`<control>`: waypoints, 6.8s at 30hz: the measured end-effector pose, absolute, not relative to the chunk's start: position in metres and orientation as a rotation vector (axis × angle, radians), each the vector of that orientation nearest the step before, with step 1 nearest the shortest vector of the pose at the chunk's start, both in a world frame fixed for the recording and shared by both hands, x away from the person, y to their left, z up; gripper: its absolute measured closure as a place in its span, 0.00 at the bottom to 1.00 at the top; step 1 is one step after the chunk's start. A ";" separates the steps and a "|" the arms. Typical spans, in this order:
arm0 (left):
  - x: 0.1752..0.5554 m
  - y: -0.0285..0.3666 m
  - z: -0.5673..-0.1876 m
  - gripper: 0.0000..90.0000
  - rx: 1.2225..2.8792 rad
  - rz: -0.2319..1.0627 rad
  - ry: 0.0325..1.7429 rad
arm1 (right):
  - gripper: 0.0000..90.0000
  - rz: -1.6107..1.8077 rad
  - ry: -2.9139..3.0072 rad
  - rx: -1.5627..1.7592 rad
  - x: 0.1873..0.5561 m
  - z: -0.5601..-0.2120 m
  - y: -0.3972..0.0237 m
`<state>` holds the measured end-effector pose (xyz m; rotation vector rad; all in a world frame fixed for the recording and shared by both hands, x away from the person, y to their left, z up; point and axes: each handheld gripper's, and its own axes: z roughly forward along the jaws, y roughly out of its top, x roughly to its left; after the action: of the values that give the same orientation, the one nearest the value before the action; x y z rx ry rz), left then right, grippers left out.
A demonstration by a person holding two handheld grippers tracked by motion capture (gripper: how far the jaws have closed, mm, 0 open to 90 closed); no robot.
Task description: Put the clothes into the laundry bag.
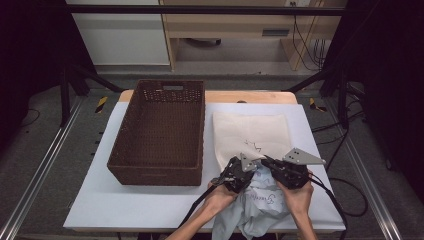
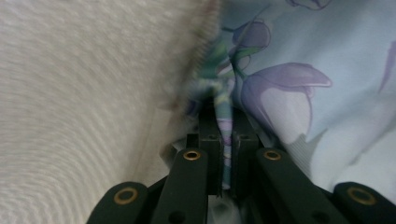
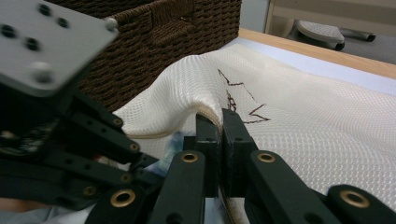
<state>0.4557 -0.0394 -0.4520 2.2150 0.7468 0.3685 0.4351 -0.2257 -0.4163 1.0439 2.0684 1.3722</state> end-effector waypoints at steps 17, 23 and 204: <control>0.414 0.004 -0.423 0.42 2.075 0.330 0.618 | 0.97 1.349 2.069 1.047 0.435 -0.416 -0.228; 0.400 -0.003 -0.435 0.39 2.120 0.277 0.586 | 0.97 1.350 2.073 1.045 0.436 -0.417 -0.227; 0.428 -0.008 -0.445 0.46 2.009 0.426 0.746 | 0.97 1.351 2.102 1.017 0.433 -0.416 -0.227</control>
<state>0.4279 -0.0077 -0.4446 2.0086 0.7464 0.4259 0.4334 -0.2275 -0.4164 1.0166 2.1017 1.3505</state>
